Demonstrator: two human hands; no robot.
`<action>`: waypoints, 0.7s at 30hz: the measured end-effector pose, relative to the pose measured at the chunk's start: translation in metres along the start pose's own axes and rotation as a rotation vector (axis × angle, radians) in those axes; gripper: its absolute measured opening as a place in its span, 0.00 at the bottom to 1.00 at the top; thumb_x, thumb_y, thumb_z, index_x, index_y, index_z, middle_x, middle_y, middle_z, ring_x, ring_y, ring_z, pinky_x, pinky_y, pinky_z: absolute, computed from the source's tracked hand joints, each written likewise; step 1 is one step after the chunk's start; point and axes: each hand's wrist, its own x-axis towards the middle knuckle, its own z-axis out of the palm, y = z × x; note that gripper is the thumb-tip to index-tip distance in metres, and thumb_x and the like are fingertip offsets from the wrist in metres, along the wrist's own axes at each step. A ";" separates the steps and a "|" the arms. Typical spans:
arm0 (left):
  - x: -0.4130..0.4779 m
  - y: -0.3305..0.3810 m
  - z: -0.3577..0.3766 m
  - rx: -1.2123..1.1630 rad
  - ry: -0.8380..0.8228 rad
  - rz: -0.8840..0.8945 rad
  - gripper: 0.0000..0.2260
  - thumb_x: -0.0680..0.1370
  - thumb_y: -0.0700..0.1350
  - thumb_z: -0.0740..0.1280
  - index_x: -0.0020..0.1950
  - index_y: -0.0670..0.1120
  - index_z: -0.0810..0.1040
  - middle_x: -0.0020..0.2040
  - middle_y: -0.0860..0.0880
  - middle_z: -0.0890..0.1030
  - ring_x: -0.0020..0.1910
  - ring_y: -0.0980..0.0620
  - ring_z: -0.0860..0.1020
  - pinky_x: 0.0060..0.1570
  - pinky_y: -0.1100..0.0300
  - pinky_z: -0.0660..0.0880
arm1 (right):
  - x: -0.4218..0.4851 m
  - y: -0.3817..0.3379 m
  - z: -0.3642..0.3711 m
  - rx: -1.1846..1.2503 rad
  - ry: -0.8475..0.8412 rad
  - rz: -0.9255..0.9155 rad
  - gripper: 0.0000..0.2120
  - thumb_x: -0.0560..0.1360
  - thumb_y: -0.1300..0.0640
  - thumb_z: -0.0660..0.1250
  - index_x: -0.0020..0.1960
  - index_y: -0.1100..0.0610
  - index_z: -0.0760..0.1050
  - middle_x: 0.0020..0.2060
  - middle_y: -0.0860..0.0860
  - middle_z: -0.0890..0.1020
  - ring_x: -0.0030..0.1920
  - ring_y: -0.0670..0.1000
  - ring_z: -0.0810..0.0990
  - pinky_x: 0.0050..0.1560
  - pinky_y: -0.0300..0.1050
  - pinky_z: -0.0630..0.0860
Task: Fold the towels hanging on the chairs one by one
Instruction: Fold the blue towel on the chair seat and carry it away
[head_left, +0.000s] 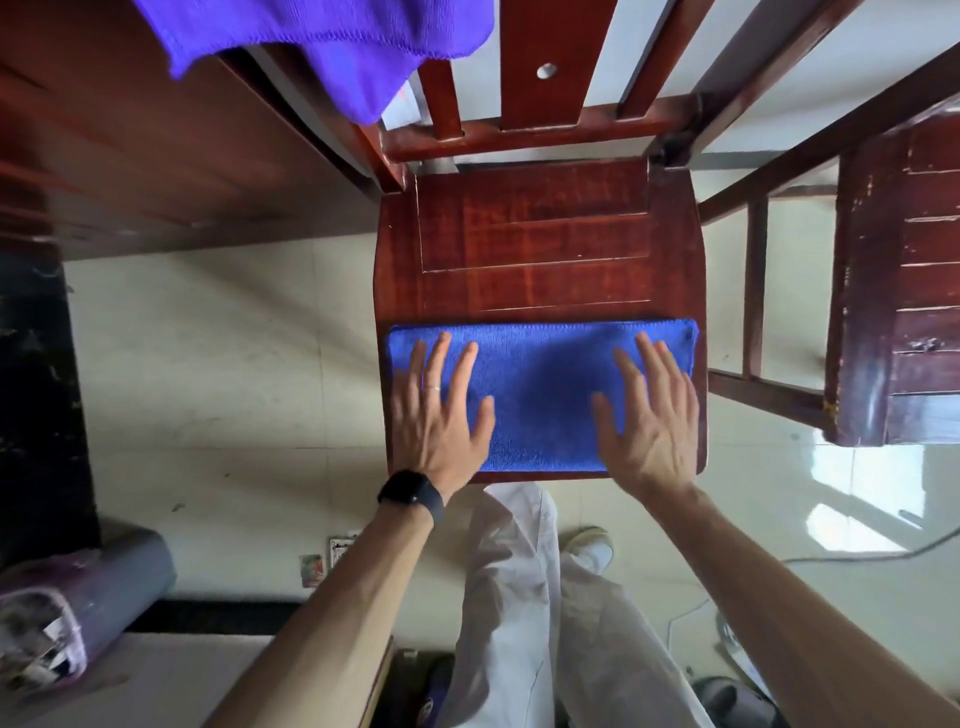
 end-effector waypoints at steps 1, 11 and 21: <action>-0.002 0.002 0.008 0.017 -0.047 -0.035 0.28 0.79 0.57 0.61 0.78 0.50 0.63 0.78 0.44 0.61 0.77 0.38 0.58 0.73 0.39 0.58 | -0.001 0.003 0.007 -0.056 -0.047 -0.024 0.27 0.80 0.46 0.62 0.76 0.56 0.68 0.77 0.57 0.65 0.77 0.59 0.63 0.74 0.63 0.61; 0.001 -0.026 0.029 0.101 -0.108 -0.078 0.34 0.78 0.63 0.55 0.80 0.52 0.52 0.81 0.49 0.48 0.79 0.40 0.46 0.74 0.36 0.46 | 0.007 0.040 0.013 -0.213 -0.087 0.037 0.36 0.78 0.32 0.55 0.81 0.46 0.55 0.81 0.51 0.55 0.81 0.52 0.53 0.76 0.66 0.47; 0.163 0.072 -0.018 0.422 -0.242 0.356 0.33 0.77 0.49 0.62 0.80 0.52 0.52 0.81 0.47 0.48 0.80 0.46 0.46 0.74 0.36 0.42 | -0.071 0.006 -0.016 -0.069 -0.138 0.395 0.37 0.76 0.33 0.58 0.78 0.51 0.63 0.78 0.54 0.63 0.74 0.59 0.66 0.68 0.61 0.65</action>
